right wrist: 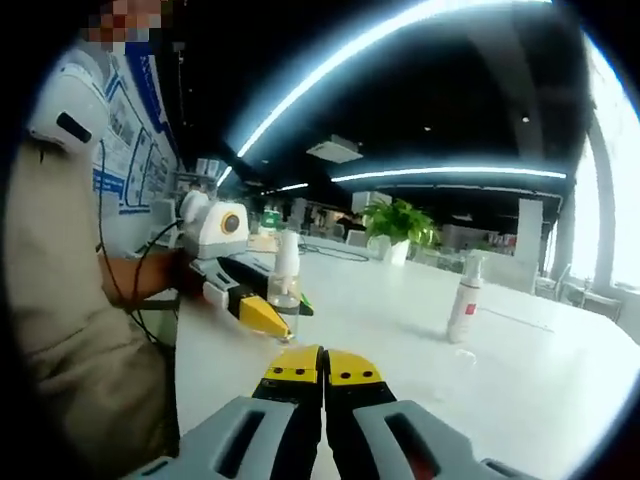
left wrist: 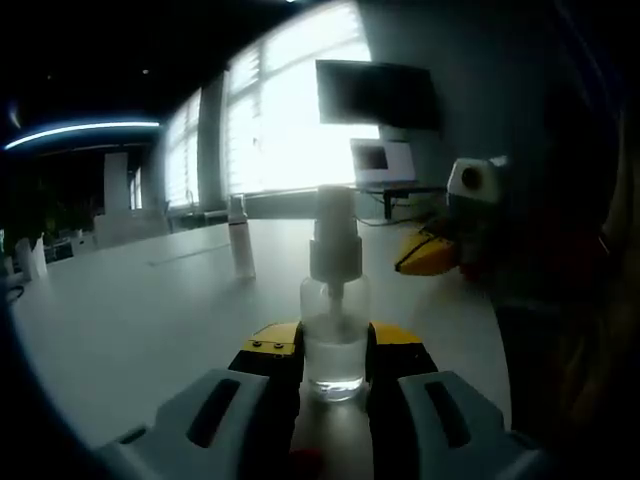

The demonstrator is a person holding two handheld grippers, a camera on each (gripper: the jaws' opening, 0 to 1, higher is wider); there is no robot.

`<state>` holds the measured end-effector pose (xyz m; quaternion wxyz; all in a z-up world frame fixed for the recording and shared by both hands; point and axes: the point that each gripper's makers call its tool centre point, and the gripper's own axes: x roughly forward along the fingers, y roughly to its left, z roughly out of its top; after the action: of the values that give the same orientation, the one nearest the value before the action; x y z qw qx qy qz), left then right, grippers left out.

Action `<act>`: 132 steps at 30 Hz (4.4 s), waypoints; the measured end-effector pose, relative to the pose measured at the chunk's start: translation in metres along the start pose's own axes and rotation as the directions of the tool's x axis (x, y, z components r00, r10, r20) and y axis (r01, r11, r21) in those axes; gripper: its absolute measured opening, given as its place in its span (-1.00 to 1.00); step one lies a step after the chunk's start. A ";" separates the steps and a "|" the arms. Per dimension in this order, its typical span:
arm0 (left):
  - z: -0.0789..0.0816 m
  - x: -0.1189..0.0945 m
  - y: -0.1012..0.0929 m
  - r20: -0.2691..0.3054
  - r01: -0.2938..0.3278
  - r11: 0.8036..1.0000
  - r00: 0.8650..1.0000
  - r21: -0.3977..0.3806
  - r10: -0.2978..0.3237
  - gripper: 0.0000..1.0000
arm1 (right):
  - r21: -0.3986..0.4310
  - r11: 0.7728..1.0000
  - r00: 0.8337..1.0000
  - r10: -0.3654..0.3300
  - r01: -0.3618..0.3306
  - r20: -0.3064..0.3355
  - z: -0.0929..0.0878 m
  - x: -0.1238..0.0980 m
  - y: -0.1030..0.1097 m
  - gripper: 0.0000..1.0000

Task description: Clamp pump bottle remove cover press pump head put on cover

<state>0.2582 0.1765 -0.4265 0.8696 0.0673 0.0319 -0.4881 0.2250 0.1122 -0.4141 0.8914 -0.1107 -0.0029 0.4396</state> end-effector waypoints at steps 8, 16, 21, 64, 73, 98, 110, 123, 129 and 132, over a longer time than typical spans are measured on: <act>0.000 0.000 -0.001 -0.002 -0.001 1.000 1.000 -0.004 0.001 -0.69 | -0.087 0.996 1.000 0.006 -0.006 0.003 -0.001 -0.002 -0.002 -1.00; -0.001 0.000 0.000 -0.003 -0.001 1.000 1.000 -0.004 0.001 -0.69 | -0.122 0.993 1.000 0.005 -0.007 -0.011 -0.003 -0.002 -0.003 -1.00; 0.000 0.000 -0.002 -0.003 0.000 1.000 1.000 -0.003 0.000 -0.69 | -0.124 0.992 1.000 0.008 -0.008 -0.004 -0.002 -0.002 -0.003 -1.00; -0.001 0.000 0.000 -0.009 -0.002 1.000 1.000 -0.001 0.002 -0.69 | 0.018 1.000 0.999 -0.023 0.022 0.041 0.000 -0.006 -0.014 -1.00; -0.001 0.000 -0.001 -0.010 -0.003 1.000 1.000 0.000 0.003 -0.69 | 0.016 1.000 0.999 -0.020 0.020 0.041 0.000 -0.006 -0.012 -1.00; -0.001 0.000 -0.002 -0.011 -0.004 1.000 1.000 0.002 0.004 -0.69 | 0.005 0.998 0.997 -0.067 0.067 0.047 0.015 -0.005 -0.018 -0.85; -0.002 0.000 -0.001 -0.011 -0.003 1.000 1.000 0.003 0.003 -0.69 | 0.011 0.988 0.985 -0.155 0.155 0.071 0.022 -0.007 -0.040 -0.79; -0.001 0.000 -0.001 -0.011 -0.003 1.000 1.000 0.006 0.003 -0.69 | 0.056 0.946 0.939 -0.324 0.319 0.120 0.031 -0.013 -0.075 -0.73; -0.001 -0.001 -0.002 -0.011 -0.004 1.000 1.000 0.008 0.004 -0.69 | 0.058 0.925 0.919 -0.379 0.375 0.105 0.027 -0.015 -0.087 -0.61; -0.001 -0.001 -0.001 -0.011 -0.004 1.000 1.000 0.008 0.004 -0.69 | 0.063 0.916 0.910 -0.401 0.396 0.110 0.027 -0.014 -0.095 -0.60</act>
<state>0.2567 0.1764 -0.4279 0.8701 0.0734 0.0345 -0.4862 0.2885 0.0506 -0.3675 0.9624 -0.0636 -0.0705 0.2545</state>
